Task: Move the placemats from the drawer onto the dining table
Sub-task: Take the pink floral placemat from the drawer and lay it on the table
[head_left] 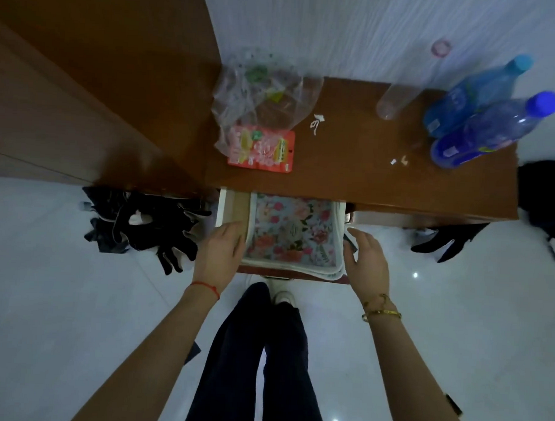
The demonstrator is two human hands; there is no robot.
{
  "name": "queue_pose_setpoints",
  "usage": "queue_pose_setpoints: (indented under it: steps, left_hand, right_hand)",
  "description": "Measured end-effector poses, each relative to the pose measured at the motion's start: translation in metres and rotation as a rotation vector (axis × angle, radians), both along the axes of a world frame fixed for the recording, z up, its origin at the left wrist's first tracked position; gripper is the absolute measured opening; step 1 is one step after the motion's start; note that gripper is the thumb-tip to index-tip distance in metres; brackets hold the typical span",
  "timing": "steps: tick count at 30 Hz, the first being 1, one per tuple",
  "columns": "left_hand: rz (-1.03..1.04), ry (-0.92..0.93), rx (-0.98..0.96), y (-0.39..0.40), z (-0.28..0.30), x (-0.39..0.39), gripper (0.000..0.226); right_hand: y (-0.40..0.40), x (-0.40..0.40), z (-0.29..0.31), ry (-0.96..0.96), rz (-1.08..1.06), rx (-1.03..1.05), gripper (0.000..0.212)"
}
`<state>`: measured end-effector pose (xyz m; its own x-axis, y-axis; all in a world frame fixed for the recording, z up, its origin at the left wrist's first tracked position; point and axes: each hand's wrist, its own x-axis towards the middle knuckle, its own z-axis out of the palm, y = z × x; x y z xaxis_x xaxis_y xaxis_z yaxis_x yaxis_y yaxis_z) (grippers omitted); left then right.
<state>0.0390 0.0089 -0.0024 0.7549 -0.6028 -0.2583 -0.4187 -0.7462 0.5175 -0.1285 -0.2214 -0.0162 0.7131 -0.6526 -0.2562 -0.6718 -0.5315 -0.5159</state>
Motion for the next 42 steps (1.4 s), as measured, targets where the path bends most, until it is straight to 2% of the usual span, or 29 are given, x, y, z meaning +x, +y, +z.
queue_pose_setpoints:
  steps: [4,7,12,17,23,28,33,39,42]
  left_hand:
    - [0.018,0.066,0.057,-0.012,-0.085,0.001,0.033]
    - [0.062,0.138,0.134,-0.018,-0.129,0.003,0.036]
    - [0.091,0.225,0.270,-0.021,-0.183,0.013,0.035]
    - [0.162,0.349,0.318,-0.023,-0.213,0.015,0.032]
    - [0.247,0.471,0.313,-0.023,-0.218,0.011,0.034]
    - [0.308,0.458,0.267,-0.024,-0.200,0.013,0.035]
    - [0.343,0.504,0.224,-0.022,-0.176,0.004,0.044]
    - [0.449,0.583,0.144,-0.016,-0.147,-0.011,0.028]
    - [0.459,0.614,0.080,-0.012,-0.129,-0.021,0.029]
  right_hand:
    - [-0.007,-0.002,-0.075,0.005,-0.002,-0.013,0.034]
    - [-0.009,-0.005,-0.109,-0.004,-0.011,-0.043,0.034]
    - [-0.009,-0.015,-0.141,-0.064,-0.022,-0.023,0.035]
    - [-0.009,-0.018,-0.150,-0.113,-0.039,-0.003,0.040]
    - [-0.006,-0.016,-0.151,-0.119,-0.092,0.034,0.045]
    - [-0.005,-0.015,-0.147,-0.099,-0.127,0.064,0.046]
    - [-0.005,-0.019,-0.137,-0.063,-0.092,0.077,0.041]
    - [-0.006,-0.027,-0.123,-0.010,-0.084,0.064,0.028]
    - [-0.005,-0.033,-0.107,0.001,-0.096,0.062,0.025]
